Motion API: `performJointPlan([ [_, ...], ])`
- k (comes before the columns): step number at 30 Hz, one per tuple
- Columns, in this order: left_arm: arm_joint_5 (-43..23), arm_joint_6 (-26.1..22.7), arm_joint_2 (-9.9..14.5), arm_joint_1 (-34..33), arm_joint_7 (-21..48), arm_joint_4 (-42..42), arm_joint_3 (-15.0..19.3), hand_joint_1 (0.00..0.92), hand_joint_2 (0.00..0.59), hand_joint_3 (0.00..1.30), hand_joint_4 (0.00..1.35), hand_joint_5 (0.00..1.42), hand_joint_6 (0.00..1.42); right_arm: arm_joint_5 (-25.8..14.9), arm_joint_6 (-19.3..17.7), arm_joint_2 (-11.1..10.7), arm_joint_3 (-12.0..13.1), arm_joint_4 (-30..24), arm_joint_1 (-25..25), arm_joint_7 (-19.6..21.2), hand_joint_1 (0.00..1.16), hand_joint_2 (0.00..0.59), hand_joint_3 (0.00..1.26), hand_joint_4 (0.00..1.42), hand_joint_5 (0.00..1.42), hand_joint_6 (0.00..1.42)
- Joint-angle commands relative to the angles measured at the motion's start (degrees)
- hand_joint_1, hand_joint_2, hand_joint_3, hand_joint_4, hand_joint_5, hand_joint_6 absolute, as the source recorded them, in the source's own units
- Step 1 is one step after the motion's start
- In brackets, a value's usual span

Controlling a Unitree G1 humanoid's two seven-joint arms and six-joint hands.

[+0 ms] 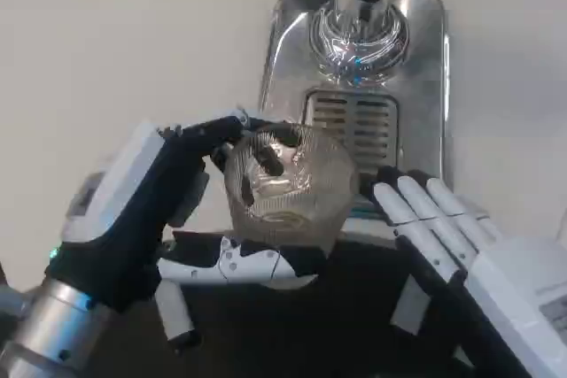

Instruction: Grasp the cup under the faucet to collect the drink, then remove the cup.

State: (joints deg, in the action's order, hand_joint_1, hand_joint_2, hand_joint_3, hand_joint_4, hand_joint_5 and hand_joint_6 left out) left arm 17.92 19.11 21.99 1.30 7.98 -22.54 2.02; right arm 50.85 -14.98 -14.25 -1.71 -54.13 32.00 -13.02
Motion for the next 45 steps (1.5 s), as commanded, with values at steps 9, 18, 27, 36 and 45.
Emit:
performJointPlan([
  [9, -1.12, -1.94, -0.96, 0.19, 0.12, -1.07, 0.63, 0.86, 0.087, 1.1, 1.19, 1.35, 1.42, 0.18, 1.24, 1.25, -0.32, 0.2, -0.26, -1.1, 0.42, 0.274, 0.02, 0.0, 0.0, 0.1],
  [18, 0.49, -4.66, -2.55, -5.11, -2.22, 4.67, 0.71, 0.853, 0.091, 1.09, 1.18, 1.35, 1.42, 0.51, 3.55, 4.88, 0.24, -0.17, 1.94, 0.31, 0.44, 0.279, 0.02, 0.0, 0.0, 0.12],
  [27, 3.59, -2.63, -4.05, -17.54, -8.07, 20.26, -0.69, 0.848, 0.09, 1.09, 1.18, 1.35, 1.42, 1.59, 3.73, 5.07, -1.24, -0.94, 0.9, -1.3, 0.44, 0.28, 0.02, 0.0, 0.0, 0.12],
  [36, 5.0, 0.33, -4.89, -25.5, -12.28, 31.89, -2.98, 0.843, 0.09, 1.08, 1.18, 1.34, 1.42, 1.28, 3.72, 4.3, -0.87, -0.73, 1.0, -1.53, 0.47, 0.281, 0.02, 0.0, 0.0, 0.12],
  [45, 5.57, 4.87, -5.97, -35.46, -15.19, 45.97, -6.83, 0.852, 0.092, 1.08, 1.17, 1.33, 1.42, 0.83, 3.9, 4.07, -0.37, -1.11, 1.2, -2.17, 0.49, 0.278, 0.02, 0.0, 0.0, 0.14],
])
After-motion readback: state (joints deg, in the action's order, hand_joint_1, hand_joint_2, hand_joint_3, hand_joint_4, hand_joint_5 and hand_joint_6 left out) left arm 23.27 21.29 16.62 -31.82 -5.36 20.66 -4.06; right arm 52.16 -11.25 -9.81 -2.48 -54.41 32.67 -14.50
